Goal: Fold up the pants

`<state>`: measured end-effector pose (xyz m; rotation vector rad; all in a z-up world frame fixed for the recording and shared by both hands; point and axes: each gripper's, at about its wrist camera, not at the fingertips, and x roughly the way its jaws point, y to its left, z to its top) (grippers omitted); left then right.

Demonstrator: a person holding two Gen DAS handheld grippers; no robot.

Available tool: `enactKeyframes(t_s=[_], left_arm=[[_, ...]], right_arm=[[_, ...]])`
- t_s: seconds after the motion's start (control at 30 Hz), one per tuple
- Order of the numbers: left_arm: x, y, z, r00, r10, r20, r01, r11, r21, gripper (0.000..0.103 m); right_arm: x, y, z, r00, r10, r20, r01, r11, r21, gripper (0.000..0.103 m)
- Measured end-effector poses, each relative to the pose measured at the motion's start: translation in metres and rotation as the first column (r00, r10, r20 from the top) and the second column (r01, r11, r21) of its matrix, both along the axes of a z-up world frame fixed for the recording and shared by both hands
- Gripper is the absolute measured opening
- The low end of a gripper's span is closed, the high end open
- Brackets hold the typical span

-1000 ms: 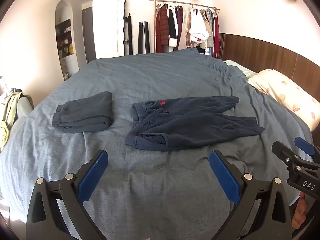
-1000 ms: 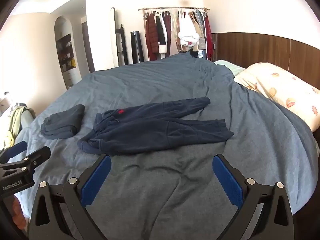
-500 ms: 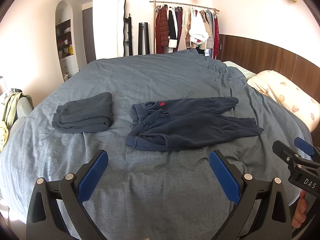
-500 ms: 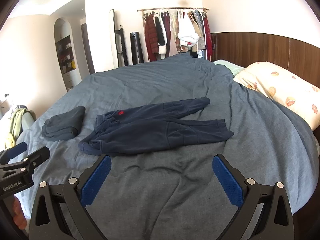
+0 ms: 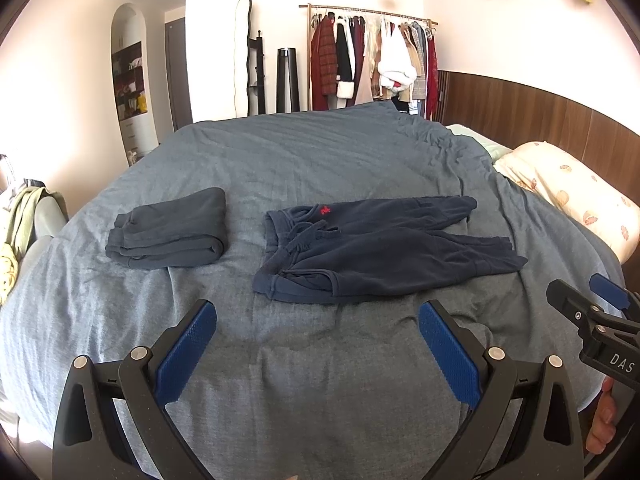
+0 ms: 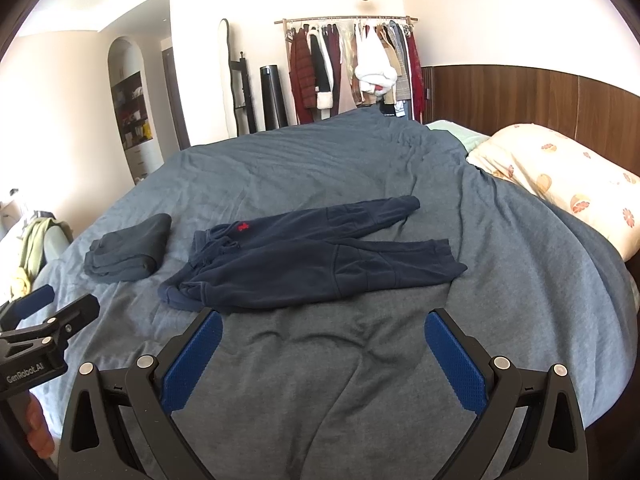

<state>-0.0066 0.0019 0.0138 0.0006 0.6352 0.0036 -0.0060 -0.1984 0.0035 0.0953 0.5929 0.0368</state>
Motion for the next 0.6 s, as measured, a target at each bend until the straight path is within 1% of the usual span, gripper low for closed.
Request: enactKeyframes(t_s=[0.6], left_arm=[[-0.0019, 0.0029, -0.0008, 1.0, 0.003, 0.007, -0.003, 1.0, 0.003, 0.103]], right_arm=[[-0.0014, -0.0016, 0.0024, 1.0, 0.002, -0.002, -0.002, 1.0, 0.012, 0.103]])
